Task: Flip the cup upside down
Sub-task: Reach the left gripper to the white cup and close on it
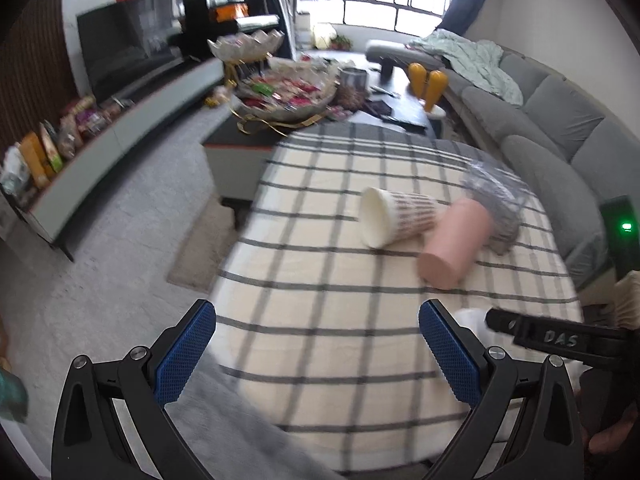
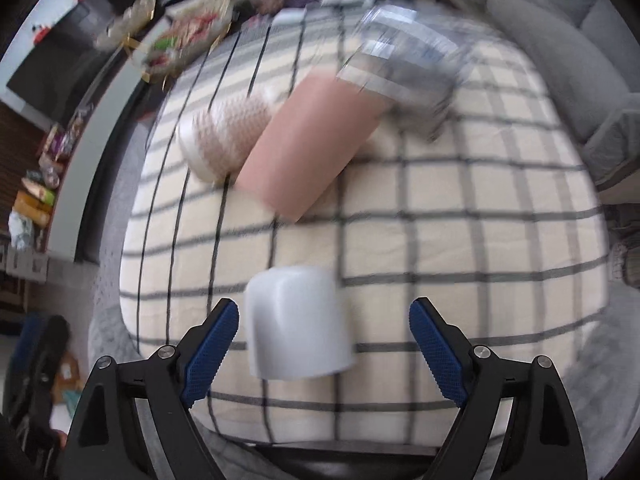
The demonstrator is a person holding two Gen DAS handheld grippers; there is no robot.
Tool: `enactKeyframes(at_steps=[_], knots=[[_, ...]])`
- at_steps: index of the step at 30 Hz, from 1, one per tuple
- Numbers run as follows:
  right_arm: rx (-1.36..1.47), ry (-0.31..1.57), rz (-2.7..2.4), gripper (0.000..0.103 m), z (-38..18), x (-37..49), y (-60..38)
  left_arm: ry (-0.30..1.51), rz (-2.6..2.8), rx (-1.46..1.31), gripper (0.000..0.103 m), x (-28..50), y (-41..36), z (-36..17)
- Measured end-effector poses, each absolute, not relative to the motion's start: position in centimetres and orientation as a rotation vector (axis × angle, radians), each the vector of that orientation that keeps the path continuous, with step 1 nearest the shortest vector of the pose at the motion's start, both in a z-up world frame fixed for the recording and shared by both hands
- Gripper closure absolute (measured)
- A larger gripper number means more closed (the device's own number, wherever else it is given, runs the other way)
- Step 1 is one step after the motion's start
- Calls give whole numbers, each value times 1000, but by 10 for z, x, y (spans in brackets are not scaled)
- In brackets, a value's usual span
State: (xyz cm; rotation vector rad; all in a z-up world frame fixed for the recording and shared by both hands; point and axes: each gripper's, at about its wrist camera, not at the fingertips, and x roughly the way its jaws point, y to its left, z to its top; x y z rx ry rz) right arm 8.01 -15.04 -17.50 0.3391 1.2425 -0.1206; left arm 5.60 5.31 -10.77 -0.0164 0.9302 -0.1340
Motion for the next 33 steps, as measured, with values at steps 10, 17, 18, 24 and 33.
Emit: enactKeyframes(at_steps=[10, 17, 18, 24, 33], knots=[[224, 926, -421, 12, -96, 5, -228, 1072, -271, 8, 0, 63, -33, -120], [187, 874, -489, 12, -83, -15, -248, 1218, -293, 74, 0, 77, -69, -130], [188, 873, -492, 12, -83, -15, -249, 1262, -299, 85, 0, 83, -73, -134], [224, 914, -476, 12, -87, -4, -254, 1559, -336, 124, 0, 113, -96, -170], [287, 905, -436, 12, -85, 21, -262, 1740, -292, 309, 1, 145, -120, -203]])
